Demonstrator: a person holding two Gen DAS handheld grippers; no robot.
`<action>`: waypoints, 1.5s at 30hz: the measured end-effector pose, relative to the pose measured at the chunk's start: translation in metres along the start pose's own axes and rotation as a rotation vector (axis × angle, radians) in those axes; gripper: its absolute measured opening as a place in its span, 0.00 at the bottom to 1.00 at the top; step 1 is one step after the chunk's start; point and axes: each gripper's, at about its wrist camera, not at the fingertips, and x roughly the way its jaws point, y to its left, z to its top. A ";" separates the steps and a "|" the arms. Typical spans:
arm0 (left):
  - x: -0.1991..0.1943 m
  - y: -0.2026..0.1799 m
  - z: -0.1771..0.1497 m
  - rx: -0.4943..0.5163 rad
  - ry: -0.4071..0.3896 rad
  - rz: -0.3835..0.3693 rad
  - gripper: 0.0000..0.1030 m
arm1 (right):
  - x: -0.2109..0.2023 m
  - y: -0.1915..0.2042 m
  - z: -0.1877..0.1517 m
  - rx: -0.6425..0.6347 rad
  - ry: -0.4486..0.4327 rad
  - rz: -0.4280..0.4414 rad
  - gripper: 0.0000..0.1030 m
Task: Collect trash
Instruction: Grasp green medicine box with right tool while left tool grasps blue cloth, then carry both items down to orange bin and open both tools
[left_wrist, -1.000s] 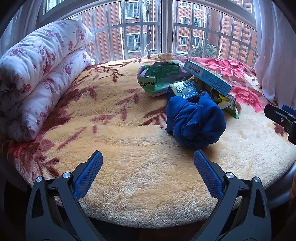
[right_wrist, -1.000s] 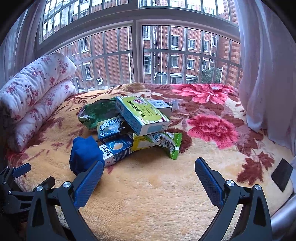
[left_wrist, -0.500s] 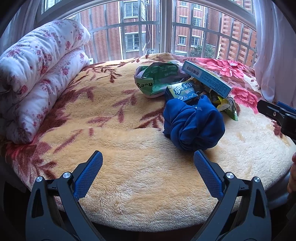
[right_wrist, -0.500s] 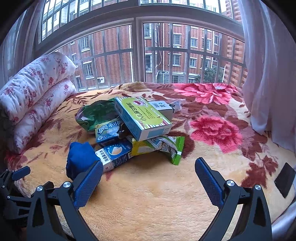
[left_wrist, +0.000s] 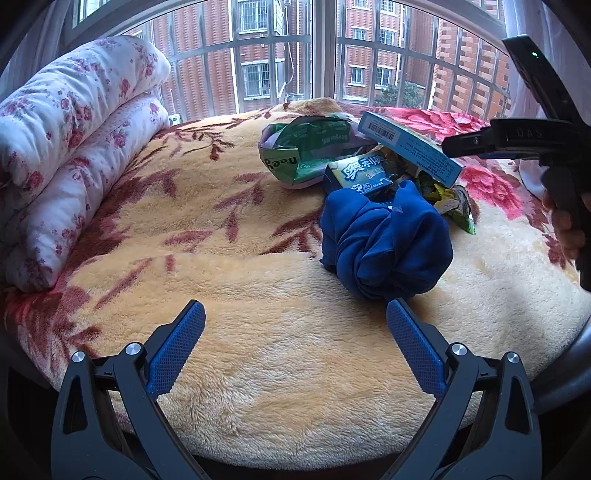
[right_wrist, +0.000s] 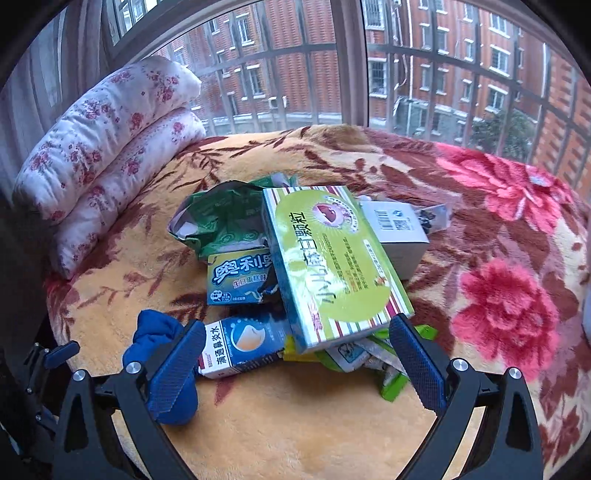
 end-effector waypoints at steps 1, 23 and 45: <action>0.001 0.002 0.001 -0.002 0.000 0.000 0.93 | 0.006 -0.007 0.009 0.008 0.024 0.049 0.95; 0.029 0.006 0.012 0.006 0.033 0.028 0.93 | 0.072 -0.034 0.070 -0.158 0.372 0.336 0.95; 0.017 -0.008 0.008 0.031 0.001 -0.013 0.93 | 0.082 -0.026 0.054 -0.059 0.322 0.178 0.82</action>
